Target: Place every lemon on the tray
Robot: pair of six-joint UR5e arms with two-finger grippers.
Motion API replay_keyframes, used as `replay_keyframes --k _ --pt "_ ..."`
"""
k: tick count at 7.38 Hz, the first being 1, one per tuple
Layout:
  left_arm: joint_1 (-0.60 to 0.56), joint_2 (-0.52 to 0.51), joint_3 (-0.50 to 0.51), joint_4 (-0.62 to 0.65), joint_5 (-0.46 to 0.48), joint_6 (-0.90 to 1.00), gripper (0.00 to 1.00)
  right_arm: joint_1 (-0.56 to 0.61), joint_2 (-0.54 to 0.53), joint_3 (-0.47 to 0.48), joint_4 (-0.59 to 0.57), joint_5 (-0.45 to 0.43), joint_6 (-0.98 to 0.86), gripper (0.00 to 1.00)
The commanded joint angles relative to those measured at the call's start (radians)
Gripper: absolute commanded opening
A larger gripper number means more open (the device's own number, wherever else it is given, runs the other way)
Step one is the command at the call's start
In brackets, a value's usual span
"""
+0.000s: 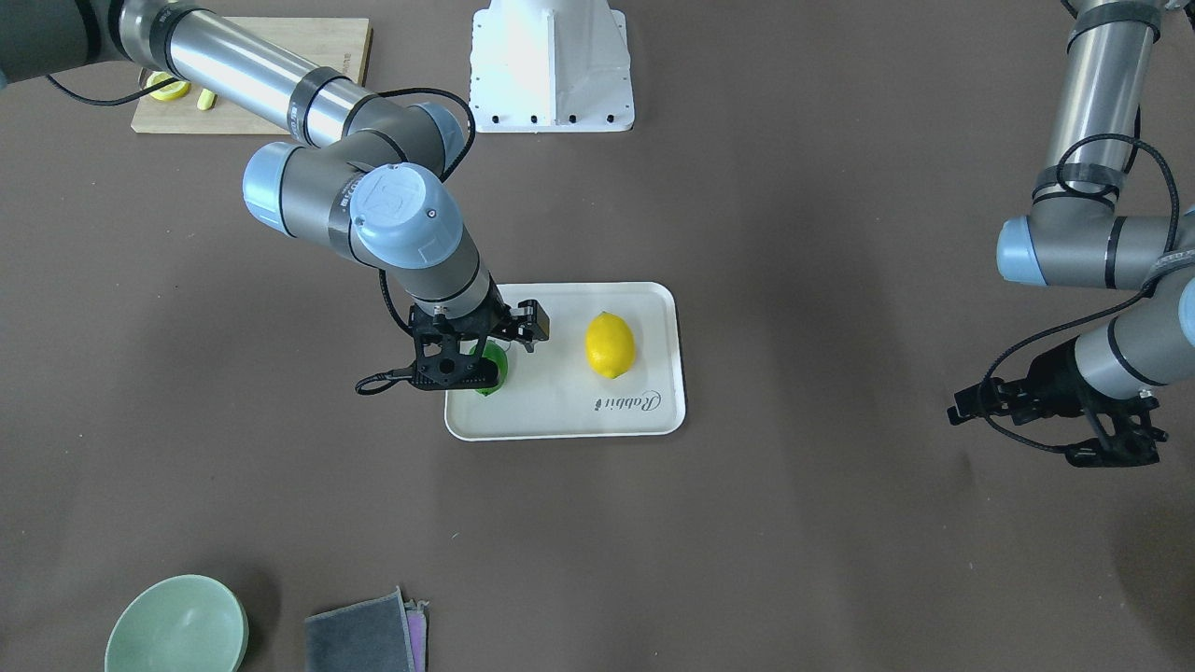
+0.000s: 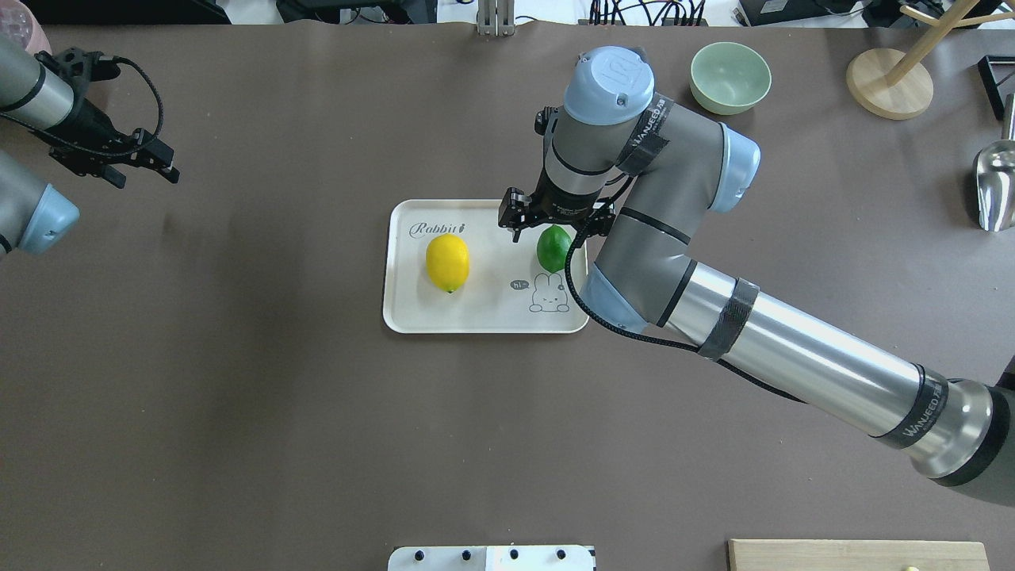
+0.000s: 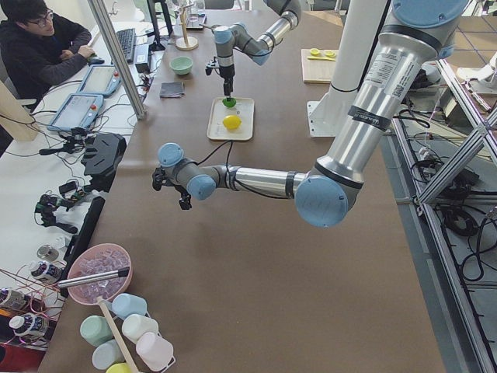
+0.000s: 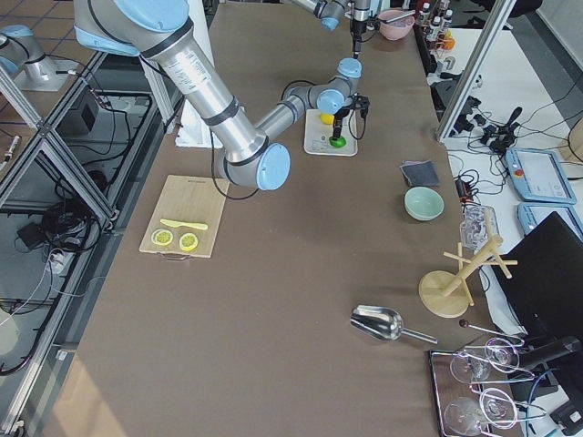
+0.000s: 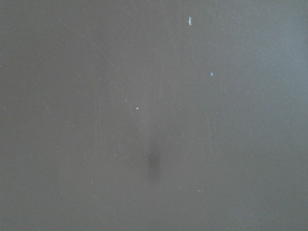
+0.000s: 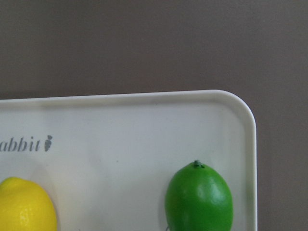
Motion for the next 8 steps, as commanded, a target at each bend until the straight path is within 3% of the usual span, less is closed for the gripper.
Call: replay_keyframes --k 1,3,5,8 --pt "0.000 -0.002 -0.003 0.000 0.001 0.001 0.98 0.002 -0.009 0.008 -0.007 -0.001 0.000 1.00" --pt "-0.029 0.002 -0.011 0.005 -0.002 0.013 0.98 0.065 -0.088 0.081 -0.007 0.022 -0.020 1.00" --pt "-0.105 0.007 -0.006 0.025 -0.052 0.058 0.98 0.181 -0.246 0.182 -0.010 0.113 -0.184 1.00" --pt "-0.274 0.042 -0.023 0.227 -0.100 0.433 0.98 0.401 -0.447 0.274 -0.010 0.233 -0.451 1.00"
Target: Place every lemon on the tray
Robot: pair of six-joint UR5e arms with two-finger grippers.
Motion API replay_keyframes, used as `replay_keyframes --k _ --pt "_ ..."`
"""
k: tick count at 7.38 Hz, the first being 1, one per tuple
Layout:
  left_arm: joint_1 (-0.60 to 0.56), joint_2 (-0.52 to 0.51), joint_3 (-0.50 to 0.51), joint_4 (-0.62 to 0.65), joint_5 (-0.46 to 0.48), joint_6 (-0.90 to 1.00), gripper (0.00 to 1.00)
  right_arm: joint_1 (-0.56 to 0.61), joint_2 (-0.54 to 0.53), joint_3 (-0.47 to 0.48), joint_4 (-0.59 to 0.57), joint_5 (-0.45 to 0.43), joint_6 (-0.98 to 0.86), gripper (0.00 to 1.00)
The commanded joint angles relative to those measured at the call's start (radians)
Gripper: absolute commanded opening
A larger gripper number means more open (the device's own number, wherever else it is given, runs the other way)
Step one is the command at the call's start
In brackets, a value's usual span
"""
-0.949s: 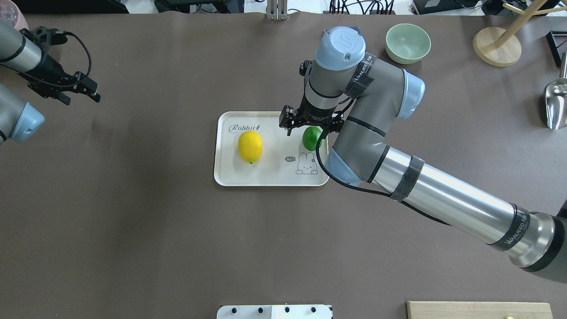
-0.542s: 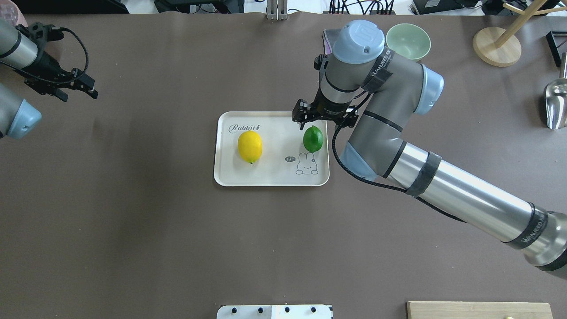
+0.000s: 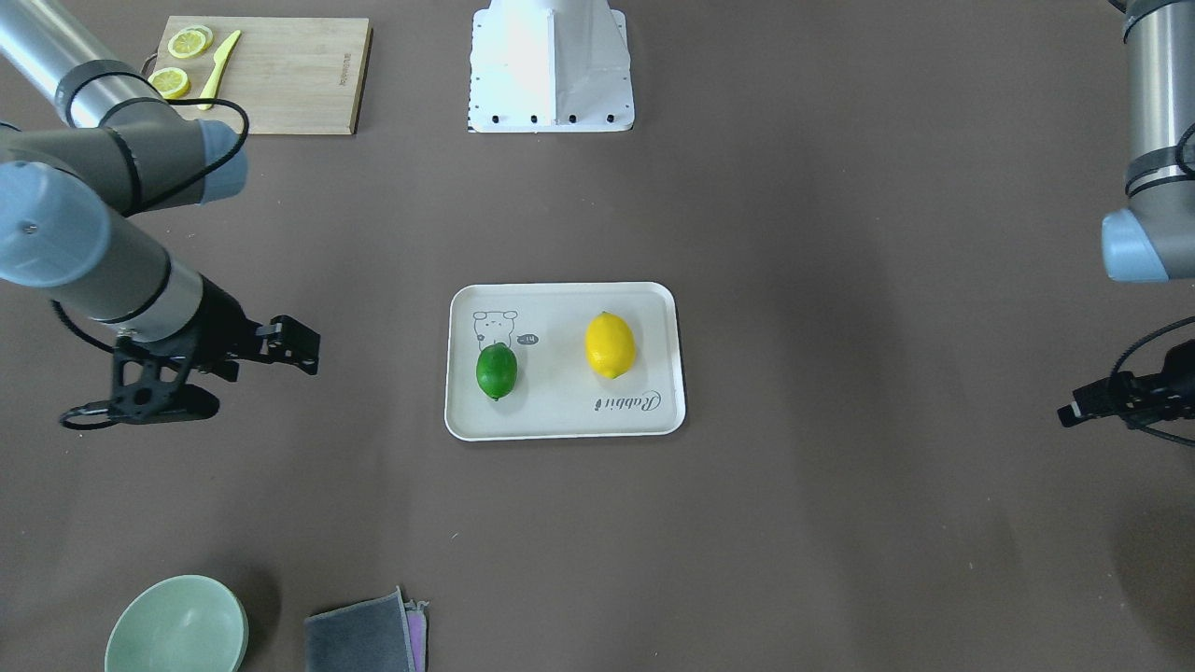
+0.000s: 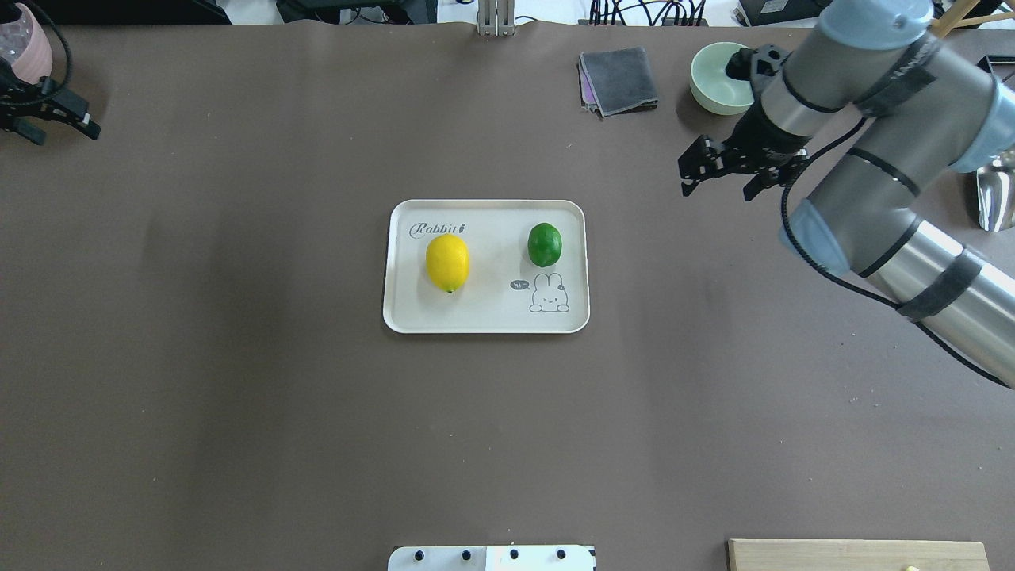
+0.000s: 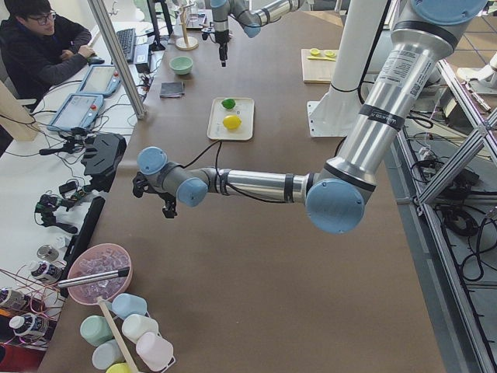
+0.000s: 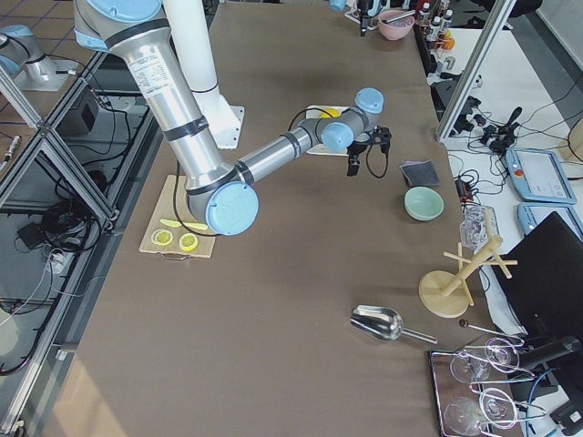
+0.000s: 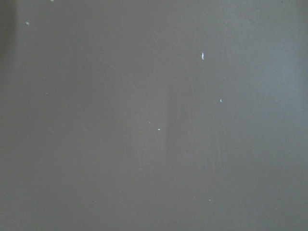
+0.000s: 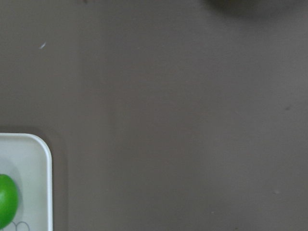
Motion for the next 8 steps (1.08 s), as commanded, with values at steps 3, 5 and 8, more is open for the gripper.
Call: replay_keyframes --k 3,5,8 --pt "-0.174 0.100 -0.077 0.223 0.009 0.400 0.98 0.248 -0.323 0.162 -0.002 0.069 -0.387 1.00" --pt "-0.212 0.198 -0.169 0.285 0.010 0.425 0.98 0.301 -0.460 0.220 -0.002 0.069 -0.492 1.00" --pt "-0.217 0.279 -0.243 0.331 0.012 0.446 0.98 0.437 -0.568 0.221 -0.108 0.069 -0.809 1.00"
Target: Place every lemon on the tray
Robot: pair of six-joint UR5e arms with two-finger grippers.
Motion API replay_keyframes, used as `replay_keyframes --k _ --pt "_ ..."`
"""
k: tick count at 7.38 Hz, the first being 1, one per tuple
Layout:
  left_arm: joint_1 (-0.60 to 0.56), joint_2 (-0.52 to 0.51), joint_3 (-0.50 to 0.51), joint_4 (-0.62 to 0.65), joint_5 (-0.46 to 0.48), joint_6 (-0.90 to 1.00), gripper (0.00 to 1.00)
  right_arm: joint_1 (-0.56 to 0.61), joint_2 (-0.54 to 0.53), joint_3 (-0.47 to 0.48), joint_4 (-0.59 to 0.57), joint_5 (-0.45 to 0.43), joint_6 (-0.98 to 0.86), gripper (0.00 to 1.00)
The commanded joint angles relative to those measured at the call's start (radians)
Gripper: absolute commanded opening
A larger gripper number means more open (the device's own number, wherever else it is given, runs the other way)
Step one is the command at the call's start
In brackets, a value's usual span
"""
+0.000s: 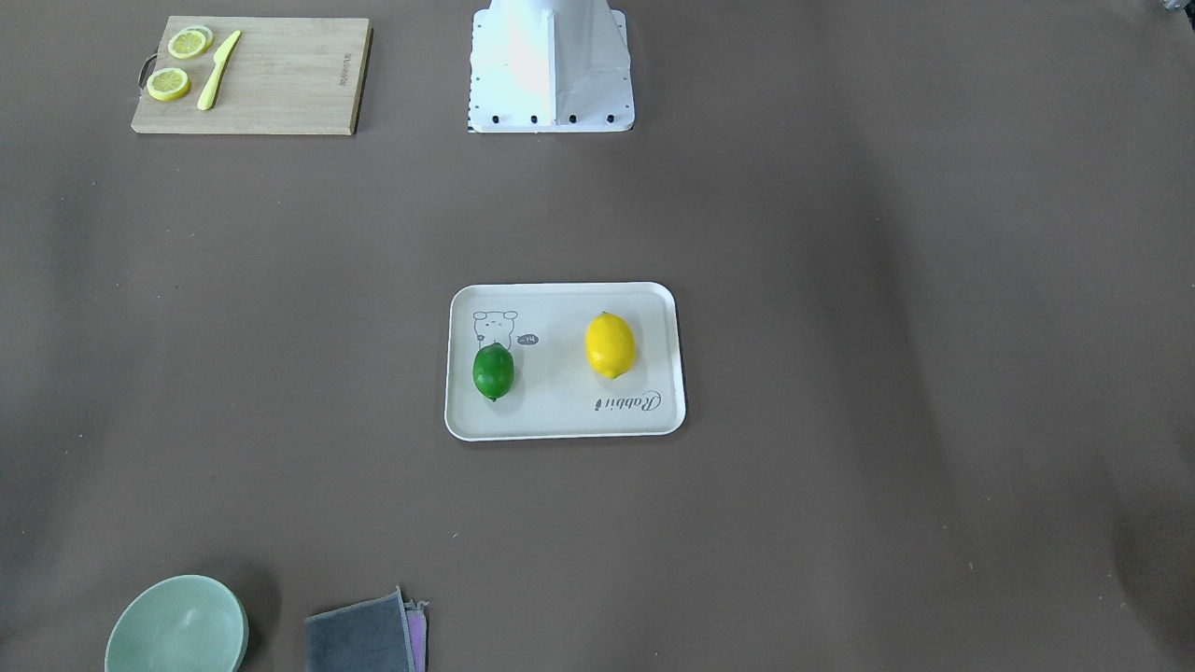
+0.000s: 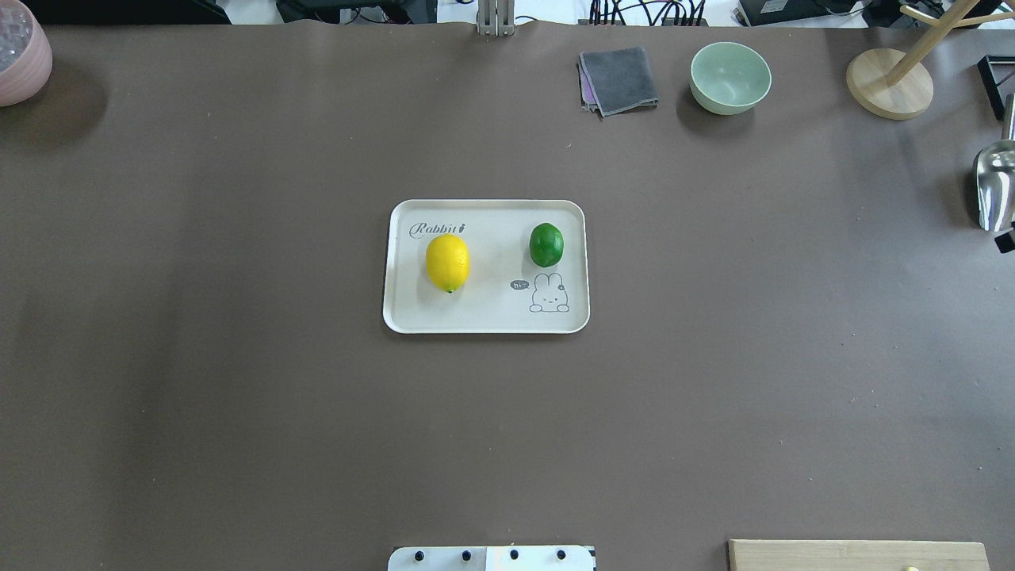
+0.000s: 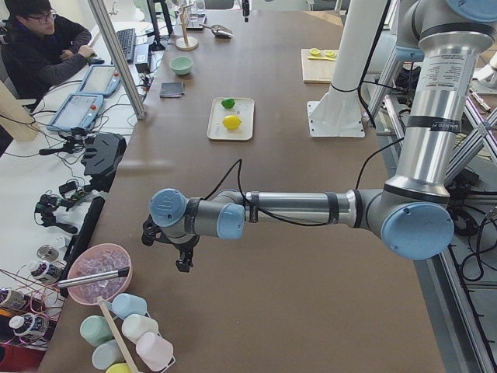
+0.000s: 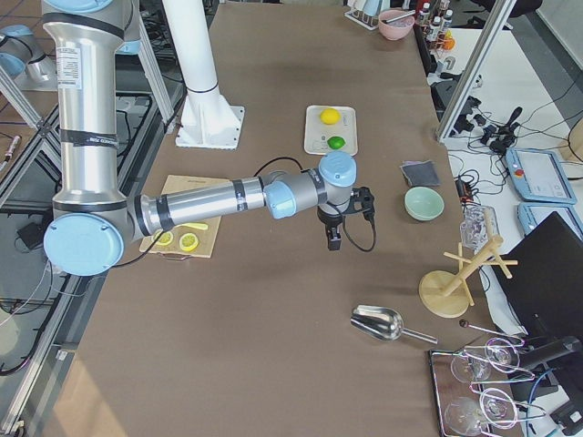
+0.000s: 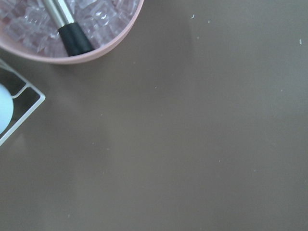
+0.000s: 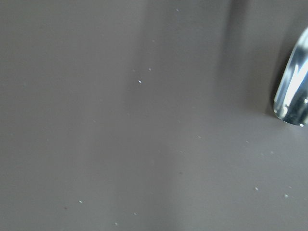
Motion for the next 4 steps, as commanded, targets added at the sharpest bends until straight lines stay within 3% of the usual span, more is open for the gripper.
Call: replay_keyframes --k 1,2,4 --pt "-0.002 0.017 -0.016 0.025 0.032 0.003 0.98 0.147 -0.030 0.003 -0.209 -0.011 -0.251 1.00" --pt "-0.004 0.020 -0.019 0.021 0.076 0.005 0.98 0.172 -0.022 -0.002 -0.268 -0.027 -0.272 1.00" --pt "-0.056 0.058 -0.009 0.014 0.101 0.005 0.98 0.185 -0.028 -0.005 -0.264 -0.040 -0.273 1.00"
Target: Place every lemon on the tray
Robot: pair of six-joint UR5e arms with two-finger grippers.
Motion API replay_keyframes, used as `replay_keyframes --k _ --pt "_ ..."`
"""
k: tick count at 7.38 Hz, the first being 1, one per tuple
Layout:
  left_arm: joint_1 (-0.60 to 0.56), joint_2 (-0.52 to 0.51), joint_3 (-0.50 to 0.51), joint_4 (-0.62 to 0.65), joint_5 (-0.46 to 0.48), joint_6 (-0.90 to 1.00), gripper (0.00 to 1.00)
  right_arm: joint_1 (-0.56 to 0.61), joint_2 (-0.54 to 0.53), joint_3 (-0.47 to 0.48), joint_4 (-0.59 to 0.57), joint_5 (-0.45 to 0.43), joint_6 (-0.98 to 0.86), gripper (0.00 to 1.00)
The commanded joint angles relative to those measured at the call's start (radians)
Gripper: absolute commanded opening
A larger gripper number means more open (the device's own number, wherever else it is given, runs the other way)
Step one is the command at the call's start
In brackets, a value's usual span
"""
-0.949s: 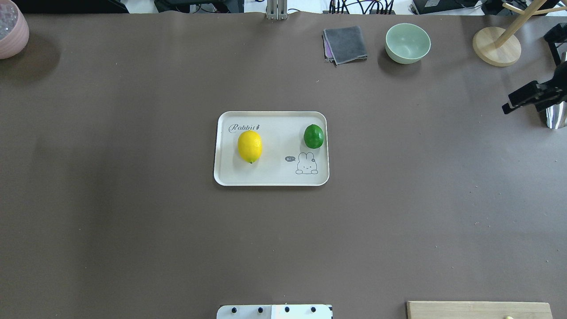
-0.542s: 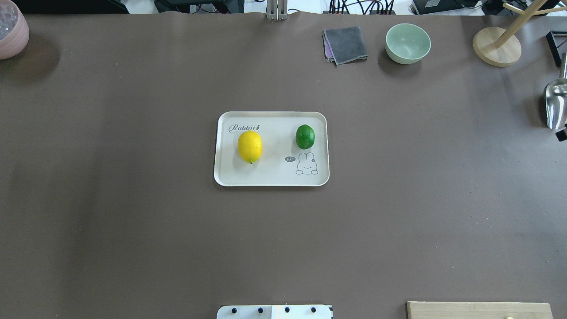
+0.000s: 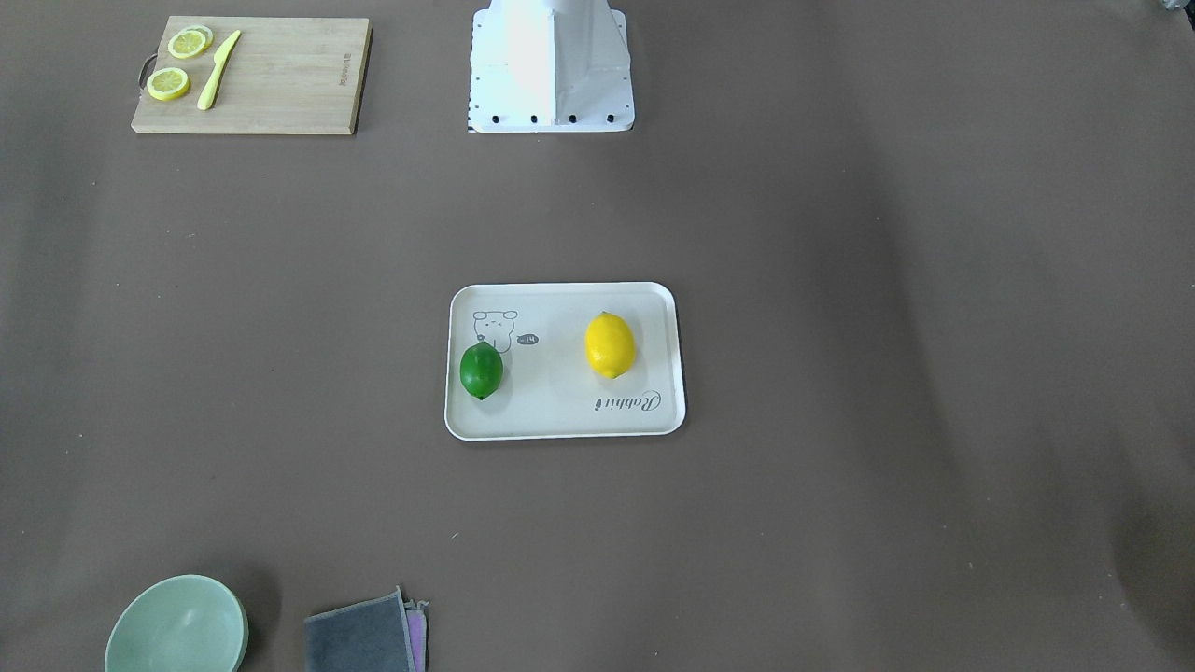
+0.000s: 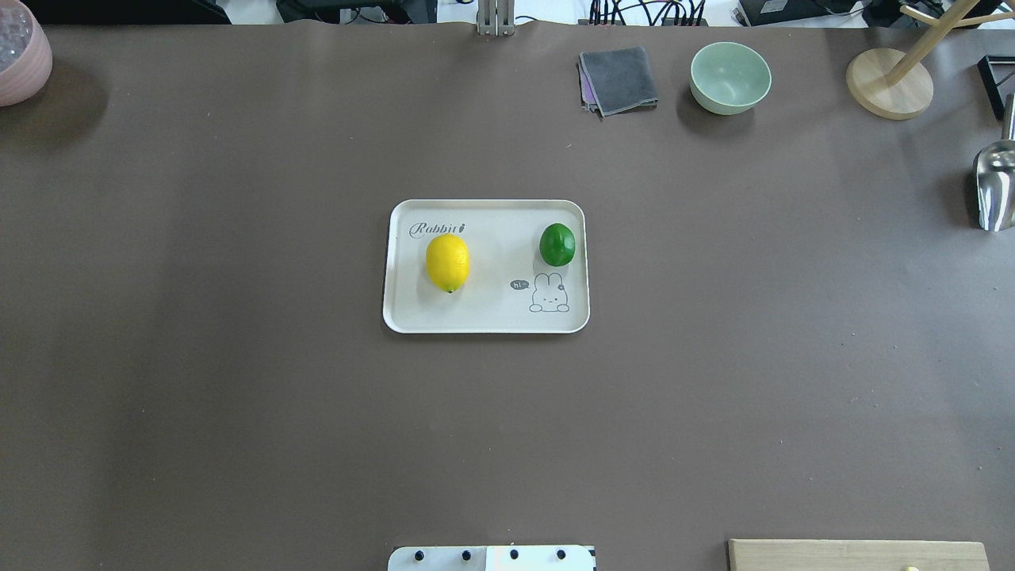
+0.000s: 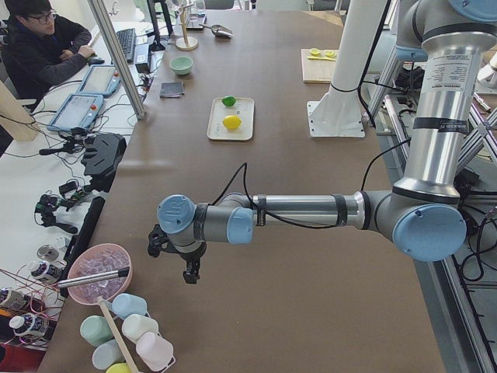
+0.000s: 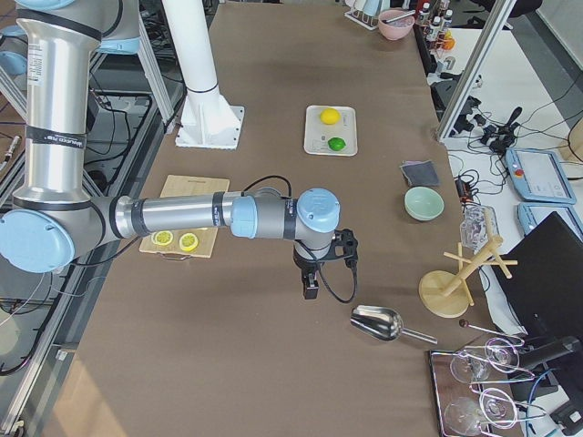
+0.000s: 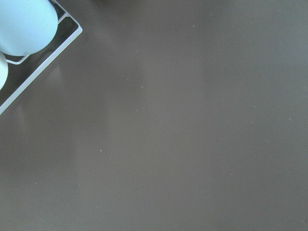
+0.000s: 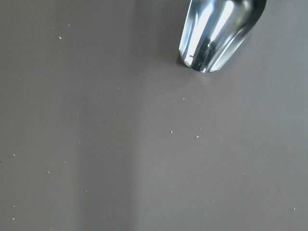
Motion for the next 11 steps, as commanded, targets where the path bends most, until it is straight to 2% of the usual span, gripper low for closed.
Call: replay_keyframes --k 1,2,4,6,11 --pt "-0.020 0.018 -0.002 -0.008 0.076 -0.009 0.98 0.010 -0.004 -0.013 -0.009 -0.015 0.004 1.00" --pt "-0.015 0.003 0.012 0.002 0.082 -0.038 0.98 0.010 0.009 -0.043 -0.007 -0.009 0.009 1.00" --pt "-0.014 0.001 0.006 0.002 0.078 -0.050 0.98 0.010 0.007 -0.044 -0.009 -0.012 0.014 1.00" --pt "-0.014 0.001 -0.042 -0.008 0.076 -0.047 0.98 0.007 0.006 -0.050 -0.007 -0.015 0.033 1.00" --pt "-0.012 0.001 -0.016 -0.008 0.075 -0.047 0.98 0.003 0.009 -0.050 -0.007 -0.015 0.033 1.00"
